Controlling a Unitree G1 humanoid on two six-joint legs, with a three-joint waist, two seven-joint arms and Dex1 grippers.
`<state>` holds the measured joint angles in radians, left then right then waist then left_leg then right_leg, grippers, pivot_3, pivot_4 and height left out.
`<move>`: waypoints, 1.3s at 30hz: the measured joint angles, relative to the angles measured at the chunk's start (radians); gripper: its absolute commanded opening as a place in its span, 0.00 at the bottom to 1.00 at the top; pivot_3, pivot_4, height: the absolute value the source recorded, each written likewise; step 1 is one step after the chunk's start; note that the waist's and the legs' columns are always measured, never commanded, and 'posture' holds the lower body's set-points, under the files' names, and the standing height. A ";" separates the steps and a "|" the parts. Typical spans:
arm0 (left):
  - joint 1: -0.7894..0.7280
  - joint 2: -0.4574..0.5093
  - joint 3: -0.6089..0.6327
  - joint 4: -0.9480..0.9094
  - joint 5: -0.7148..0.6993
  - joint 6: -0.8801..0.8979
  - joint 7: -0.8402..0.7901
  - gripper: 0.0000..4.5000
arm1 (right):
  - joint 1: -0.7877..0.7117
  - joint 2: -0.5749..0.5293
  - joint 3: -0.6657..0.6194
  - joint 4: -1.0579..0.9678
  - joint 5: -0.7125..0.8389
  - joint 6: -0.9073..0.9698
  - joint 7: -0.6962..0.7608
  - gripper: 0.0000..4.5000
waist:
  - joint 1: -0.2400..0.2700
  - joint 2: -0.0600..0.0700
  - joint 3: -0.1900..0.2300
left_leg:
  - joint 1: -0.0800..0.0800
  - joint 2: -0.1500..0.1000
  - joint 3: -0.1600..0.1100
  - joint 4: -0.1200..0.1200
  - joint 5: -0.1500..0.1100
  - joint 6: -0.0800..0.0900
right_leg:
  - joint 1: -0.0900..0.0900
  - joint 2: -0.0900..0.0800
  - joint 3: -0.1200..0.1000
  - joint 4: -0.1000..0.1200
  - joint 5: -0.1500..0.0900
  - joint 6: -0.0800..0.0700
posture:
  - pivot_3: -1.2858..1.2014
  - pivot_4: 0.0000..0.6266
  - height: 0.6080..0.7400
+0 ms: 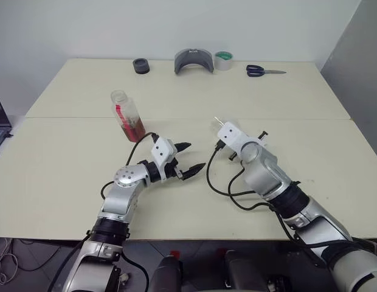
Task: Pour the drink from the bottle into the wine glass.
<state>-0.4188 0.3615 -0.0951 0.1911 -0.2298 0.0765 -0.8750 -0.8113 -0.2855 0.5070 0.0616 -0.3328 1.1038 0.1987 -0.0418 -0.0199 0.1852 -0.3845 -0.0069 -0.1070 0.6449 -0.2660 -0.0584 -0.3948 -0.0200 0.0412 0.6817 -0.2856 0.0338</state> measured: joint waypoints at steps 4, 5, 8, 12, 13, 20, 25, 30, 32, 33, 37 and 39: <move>0.002 0.007 0.004 -0.002 -0.026 0.034 -0.018 1.00 | -0.003 0.098 -0.212 -0.008 0.083 -0.036 -0.009 0.04 | -0.001 0.000 0.000 | 0.000 0.000 0.000 0.000 0.000 0.000 | 0.000 0.000 0.000 0.000 0.000 0.000 | 0.52 0.24 1.00; 0.003 0.012 0.006 -0.006 -0.041 0.055 -0.031 1.00 | 0.006 0.121 -0.264 -0.007 0.113 -0.081 -0.012 0.04 | -0.001 0.000 0.000 | 0.000 0.000 0.000 0.000 0.000 0.000 | 0.000 0.000 0.000 0.000 0.000 0.000 | 0.52 0.24 1.00; 0.017 0.050 0.009 -0.040 -0.080 0.123 -0.070 1.00 | 0.039 0.171 -0.381 0.020 0.196 -0.227 -0.026 0.04 | -0.006 0.000 0.000 | 0.000 0.000 0.000 0.000 0.000 0.000 | 0.000 0.000 0.000 0.000 0.000 0.000 | 0.52 0.24 1.00; 0.028 0.091 0.029 -0.102 -0.117 0.205 -0.081 1.00 | 0.065 0.222 -0.495 0.142 0.272 -0.393 -0.059 0.04 | -0.010 0.000 0.000 | 0.000 0.000 0.001 0.000 0.000 0.000 | 0.000 0.000 0.001 0.001 0.000 0.000 | 0.52 0.24 1.00; 0.031 0.095 0.034 -0.122 -0.129 0.230 -0.085 1.00 | 0.065 0.229 -0.507 0.165 0.280 -0.435 -0.069 0.04 | -0.012 0.000 0.000 | 0.001 0.001 0.001 0.000 0.000 0.000 | 0.000 0.000 0.001 0.001 0.000 0.000 | 0.52 0.24 1.00; 0.052 0.129 0.034 -0.221 -0.194 0.350 -0.119 1.00 | 0.157 0.255 -0.505 0.101 0.295 -0.523 -0.088 0.04 | -0.015 0.000 0.000 | 0.001 0.001 0.000 0.000 0.000 0.000 | 0.001 0.001 0.000 0.001 0.000 0.000 | 0.52 0.24 1.00; 0.046 0.144 0.032 -0.222 -0.199 0.370 -0.141 1.00 | 0.306 0.261 -0.458 -0.093 0.291 -0.495 -0.093 0.04 | -0.012 0.001 0.000 | 0.003 0.001 -0.001 0.000 0.000 0.000 | 0.004 0.001 0.000 0.000 0.000 0.000 | 0.52 0.24 1.00; 0.035 0.144 0.023 -0.196 -0.196 0.364 -0.162 1.00 | 0.417 0.278 -0.441 -0.241 0.294 -0.453 -0.110 0.04 | -0.008 0.001 -0.001 | 0.004 0.001 -0.001 0.000 0.000 0.000 | 0.006 0.001 -0.001 -0.001 0.000 0.000 | 0.52 0.24 1.00; 0.035 0.144 0.019 -0.196 -0.194 0.363 -0.163 1.00 | 0.429 0.288 -0.445 -0.258 0.296 -0.438 -0.116 0.04 | -0.008 0.000 -0.001 | 0.005 0.001 -0.001 0.000 0.000 0.000 | 0.006 0.001 -0.001 -0.001 0.000 0.000 | 0.52 0.24 1.00; 0.035 0.144 0.019 -0.197 -0.193 0.363 -0.163 1.00 | 0.438 0.293 -0.446 -0.270 0.297 -0.429 -0.120 0.04 | -0.008 0.000 -0.001 | 0.005 0.001 -0.001 0.000 0.000 0.000 | 0.006 0.001 -0.001 -0.001 0.000 0.000 | 0.52 0.24 1.00; 0.035 0.148 0.019 -0.204 -0.192 0.375 -0.161 1.00 | 0.479 0.305 -0.444 -0.317 0.302 -0.411 -0.122 0.04 | -0.008 0.000 -0.001 | 0.005 0.001 -0.001 -0.001 0.000 0.000 | 0.006 0.001 -0.001 -0.001 0.000 0.000 | 0.52 0.24 1.00; 0.035 0.157 0.019 -0.218 -0.193 0.384 -0.161 1.00 | 0.492 0.315 -0.446 -0.327 0.308 -0.420 -0.126 0.04 | -0.009 0.000 -0.001 | 0.005 0.001 -0.001 -0.001 0.000 0.000 | 0.006 0.001 0.000 -0.001 0.000 0.000 | 0.52 0.24 1.00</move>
<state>-0.3836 0.5186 -0.0758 -0.0270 -0.4226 0.4601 -1.0364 -0.3189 0.0291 0.0611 -0.2654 -0.0250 0.6835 0.0727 -0.0503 -0.0196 0.1839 -0.3799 -0.0060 -0.1081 0.6440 -0.2661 -0.0583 -0.3891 -0.0191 0.0408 0.6806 -0.2861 0.0335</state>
